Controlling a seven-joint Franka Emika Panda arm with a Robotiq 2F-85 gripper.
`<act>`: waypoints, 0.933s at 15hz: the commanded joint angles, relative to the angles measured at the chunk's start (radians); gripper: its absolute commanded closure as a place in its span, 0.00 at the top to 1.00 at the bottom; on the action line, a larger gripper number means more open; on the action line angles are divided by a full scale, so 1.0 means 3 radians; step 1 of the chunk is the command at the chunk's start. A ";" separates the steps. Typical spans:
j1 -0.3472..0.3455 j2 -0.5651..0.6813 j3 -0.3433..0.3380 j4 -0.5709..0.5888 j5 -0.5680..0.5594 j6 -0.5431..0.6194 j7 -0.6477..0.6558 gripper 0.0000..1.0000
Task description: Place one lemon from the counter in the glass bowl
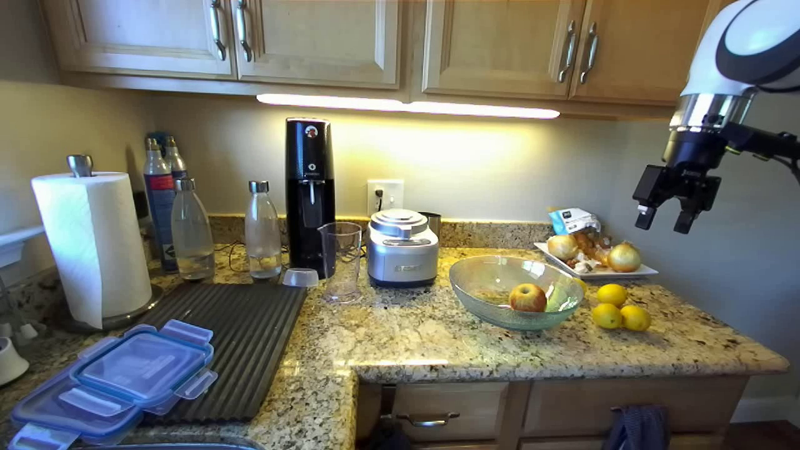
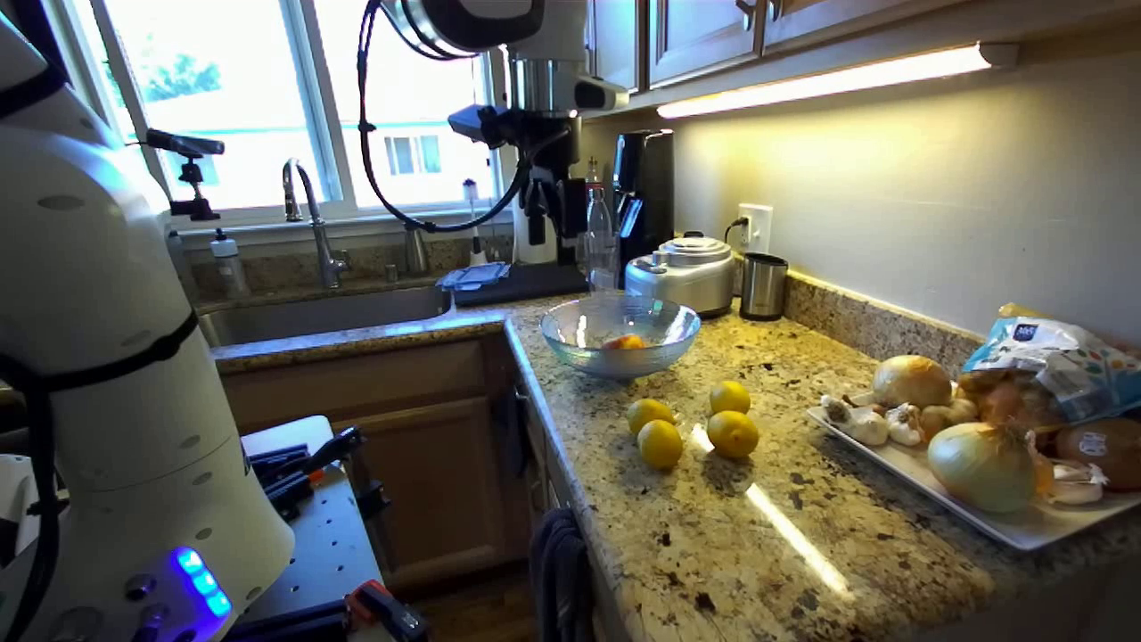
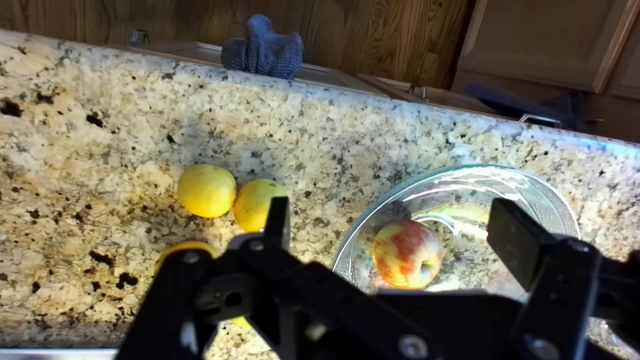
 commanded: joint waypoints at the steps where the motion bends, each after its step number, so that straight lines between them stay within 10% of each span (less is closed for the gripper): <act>1: -0.0098 0.0190 0.0032 0.0086 -0.0011 0.0082 0.0217 1.00; 14: -0.0444 0.1294 -0.0111 0.0473 -0.0180 0.0676 0.2107 1.00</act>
